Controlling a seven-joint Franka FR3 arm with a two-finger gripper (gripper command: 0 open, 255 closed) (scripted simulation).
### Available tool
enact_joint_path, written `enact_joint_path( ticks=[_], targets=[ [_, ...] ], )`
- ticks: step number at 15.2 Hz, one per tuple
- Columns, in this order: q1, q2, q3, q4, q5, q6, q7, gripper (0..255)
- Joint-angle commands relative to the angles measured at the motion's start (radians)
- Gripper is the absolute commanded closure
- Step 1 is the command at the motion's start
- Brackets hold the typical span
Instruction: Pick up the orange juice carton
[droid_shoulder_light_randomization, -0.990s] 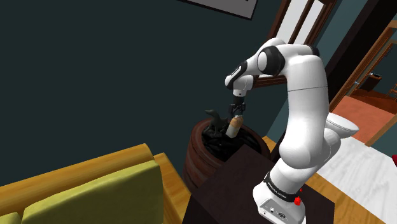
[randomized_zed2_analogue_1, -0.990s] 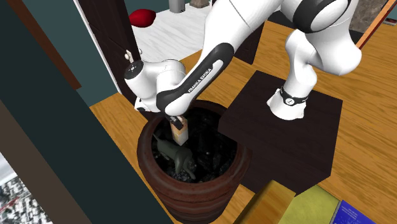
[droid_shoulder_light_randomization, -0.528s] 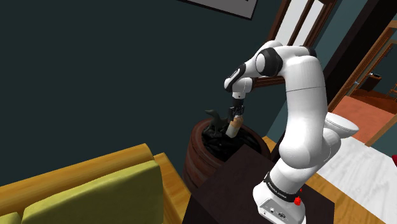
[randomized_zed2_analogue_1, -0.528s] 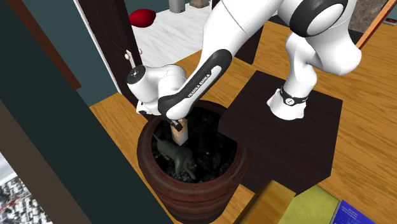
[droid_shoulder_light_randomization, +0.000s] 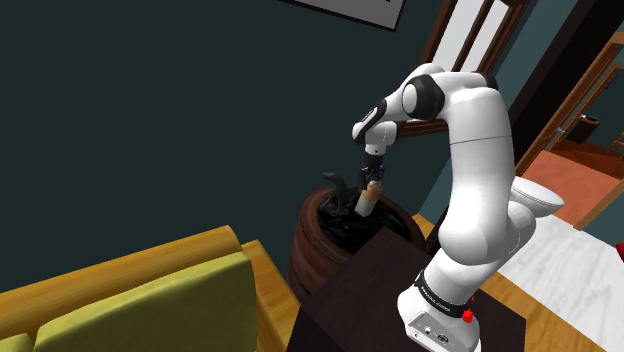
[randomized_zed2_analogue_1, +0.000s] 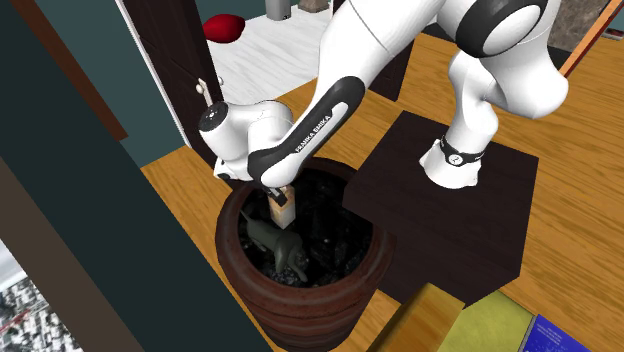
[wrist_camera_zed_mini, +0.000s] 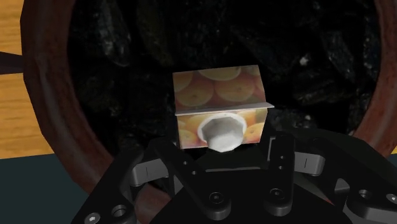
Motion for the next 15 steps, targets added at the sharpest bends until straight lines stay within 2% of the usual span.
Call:
enact_joint_path(
  ticks=[1, 15],
  targets=[
    [0.003, -0.014, -0.005, -0.001, -0.006, -0.013, 0.003, 255],
    [0.030, -0.134, -0.039, 0.011, -0.054, -0.138, 0.020, 255]
  ],
)
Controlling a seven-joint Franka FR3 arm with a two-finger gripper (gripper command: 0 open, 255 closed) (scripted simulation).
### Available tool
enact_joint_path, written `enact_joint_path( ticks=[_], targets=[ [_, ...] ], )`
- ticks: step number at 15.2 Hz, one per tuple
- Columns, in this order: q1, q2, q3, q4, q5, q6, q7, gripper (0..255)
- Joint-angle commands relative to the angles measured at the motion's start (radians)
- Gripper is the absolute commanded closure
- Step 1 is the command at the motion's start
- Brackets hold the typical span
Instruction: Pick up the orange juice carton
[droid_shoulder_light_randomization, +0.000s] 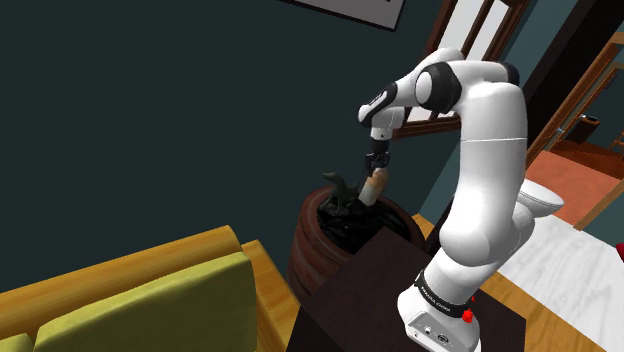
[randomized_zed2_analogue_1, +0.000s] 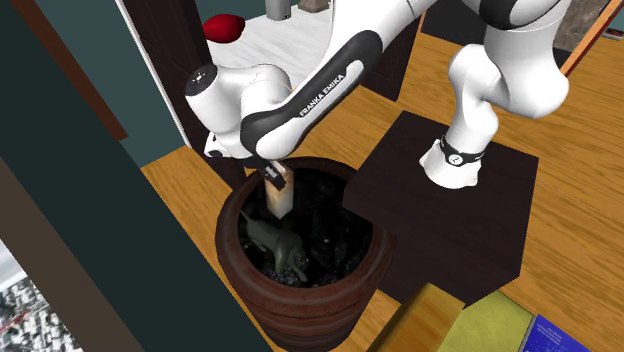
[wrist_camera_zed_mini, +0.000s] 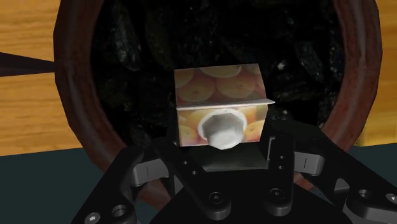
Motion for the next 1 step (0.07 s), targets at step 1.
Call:
enact_joint_path(
  ticks=[1],
  targets=[
    [0.000, -0.003, -0.001, 0.005, -0.002, -0.008, 0.000, 255]
  ],
)
